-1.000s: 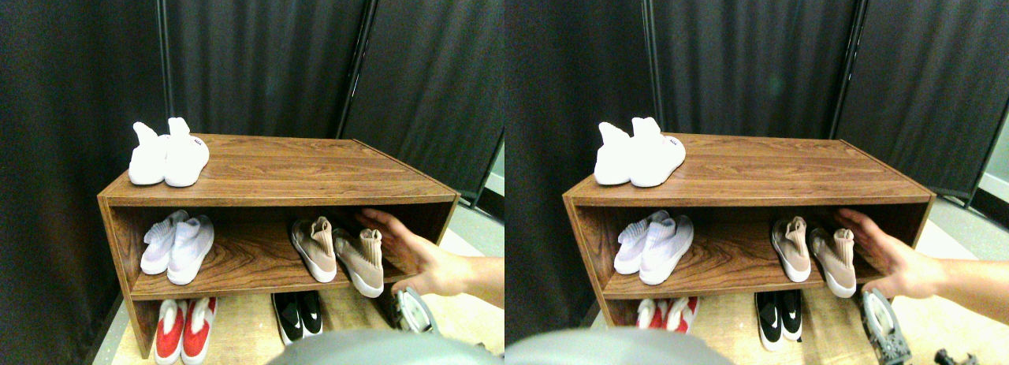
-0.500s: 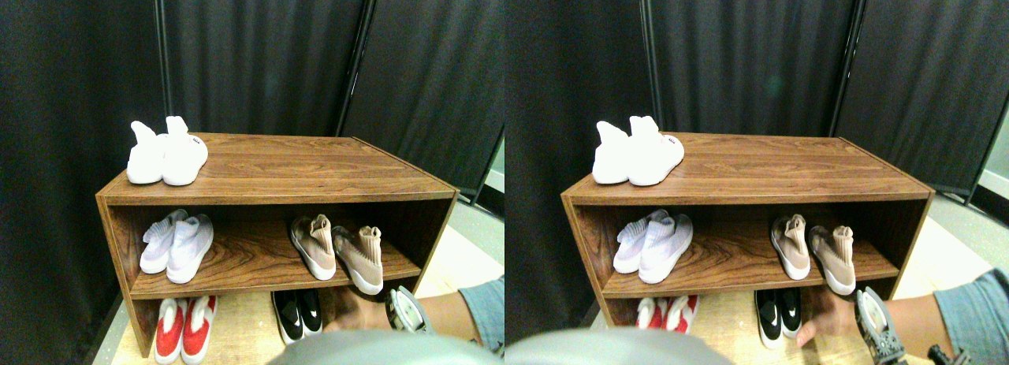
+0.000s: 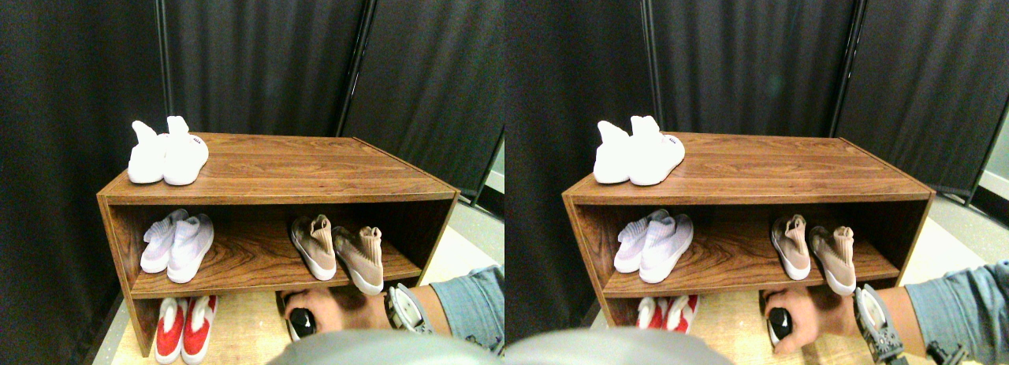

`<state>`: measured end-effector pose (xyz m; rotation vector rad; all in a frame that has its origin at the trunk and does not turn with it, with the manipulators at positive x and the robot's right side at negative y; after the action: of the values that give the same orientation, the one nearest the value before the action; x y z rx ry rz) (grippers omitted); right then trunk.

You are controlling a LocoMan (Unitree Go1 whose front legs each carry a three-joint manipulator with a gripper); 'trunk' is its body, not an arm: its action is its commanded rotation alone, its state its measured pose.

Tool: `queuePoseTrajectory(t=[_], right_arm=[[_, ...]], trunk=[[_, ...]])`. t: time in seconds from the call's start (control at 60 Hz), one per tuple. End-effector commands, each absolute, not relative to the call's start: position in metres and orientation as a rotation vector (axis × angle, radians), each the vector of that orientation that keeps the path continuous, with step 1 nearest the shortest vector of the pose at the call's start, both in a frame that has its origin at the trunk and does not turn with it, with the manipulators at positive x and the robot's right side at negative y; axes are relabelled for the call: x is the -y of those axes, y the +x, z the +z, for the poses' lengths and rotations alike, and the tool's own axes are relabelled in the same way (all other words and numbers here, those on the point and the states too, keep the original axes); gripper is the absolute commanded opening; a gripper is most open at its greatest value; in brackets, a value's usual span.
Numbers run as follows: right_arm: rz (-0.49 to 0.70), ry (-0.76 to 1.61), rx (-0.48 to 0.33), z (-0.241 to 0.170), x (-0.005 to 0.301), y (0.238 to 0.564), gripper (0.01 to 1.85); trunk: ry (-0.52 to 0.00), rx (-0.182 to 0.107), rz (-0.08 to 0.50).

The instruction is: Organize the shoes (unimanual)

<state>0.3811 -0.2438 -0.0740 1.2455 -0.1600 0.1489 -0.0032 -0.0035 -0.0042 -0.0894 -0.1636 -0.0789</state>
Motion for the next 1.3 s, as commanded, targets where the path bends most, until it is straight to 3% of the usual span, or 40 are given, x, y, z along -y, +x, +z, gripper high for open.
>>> queuePoseTrajectory(t=[0.017, 1.267, 1.283, 1.3], right_arm=[[0.177, 1.237, 0.191, -0.0671, 0.2429, 0.3815, 0.06], [0.178, 1.293, 0.162, -0.0623, 0.2424, 0.3828, 0.06], [0.170, 1.296, 0.151, -0.0615, 0.2428, 0.3819, 0.14], [0.165, 1.296, 0.138, -0.0609, 0.2431, 0.3813, 0.33]], trunk=[[-0.103, 0.144, -0.073], [-0.092, 0.141, -0.086], [-0.093, 0.141, -0.086], [-0.093, 0.141, -0.086]])
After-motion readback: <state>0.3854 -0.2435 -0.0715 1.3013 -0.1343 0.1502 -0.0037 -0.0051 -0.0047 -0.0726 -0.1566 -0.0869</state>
